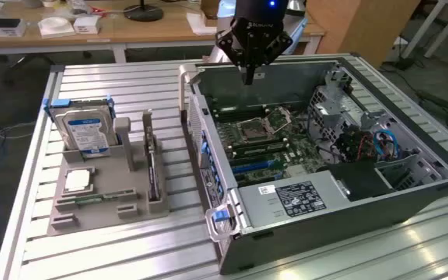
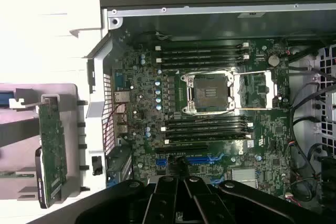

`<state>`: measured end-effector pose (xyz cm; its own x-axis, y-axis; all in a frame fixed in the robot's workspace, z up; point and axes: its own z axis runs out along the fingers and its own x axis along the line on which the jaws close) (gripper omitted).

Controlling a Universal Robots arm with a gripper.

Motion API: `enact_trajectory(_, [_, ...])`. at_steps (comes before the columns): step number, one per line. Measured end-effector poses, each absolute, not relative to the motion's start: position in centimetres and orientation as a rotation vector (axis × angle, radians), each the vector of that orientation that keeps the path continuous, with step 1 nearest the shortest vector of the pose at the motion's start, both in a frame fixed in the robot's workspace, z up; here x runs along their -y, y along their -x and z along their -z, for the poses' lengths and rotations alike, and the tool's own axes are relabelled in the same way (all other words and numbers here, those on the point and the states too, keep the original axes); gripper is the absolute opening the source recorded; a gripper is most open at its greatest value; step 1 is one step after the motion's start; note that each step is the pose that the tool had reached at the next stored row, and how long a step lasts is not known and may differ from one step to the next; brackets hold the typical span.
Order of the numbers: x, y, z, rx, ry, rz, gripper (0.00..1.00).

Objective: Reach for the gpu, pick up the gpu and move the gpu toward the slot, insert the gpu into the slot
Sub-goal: 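Reach for the gpu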

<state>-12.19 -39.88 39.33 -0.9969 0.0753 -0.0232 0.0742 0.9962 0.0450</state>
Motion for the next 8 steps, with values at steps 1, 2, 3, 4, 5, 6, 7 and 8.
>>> enact_trajectory(1, [39.9,12.2,-39.3,-3.114,-0.117,-0.069,0.1])
enact_trajectory(2, [39.9,12.2,-39.3,-3.114,-0.117,-0.069,0.1])
enact_trajectory(3, [39.9,12.2,-39.3,-3.114,-0.117,-0.069,0.1])
enact_trajectory(4, [39.9,12.4,-39.3,-3.114,-0.117,-0.069,0.1])
enact_trajectory(5, [39.9,12.6,-39.3,-3.114,-0.117,-0.069,0.1])
enact_trajectory(6, [39.9,12.8,-39.3,-3.114,-0.117,-0.069,0.1])
enact_trajectory(7, [39.9,13.1,-39.3,-3.114,-0.117,-0.069,0.1])
enact_trajectory(8, [39.9,13.4,-39.3,-3.114,-0.117,-0.069,0.1])
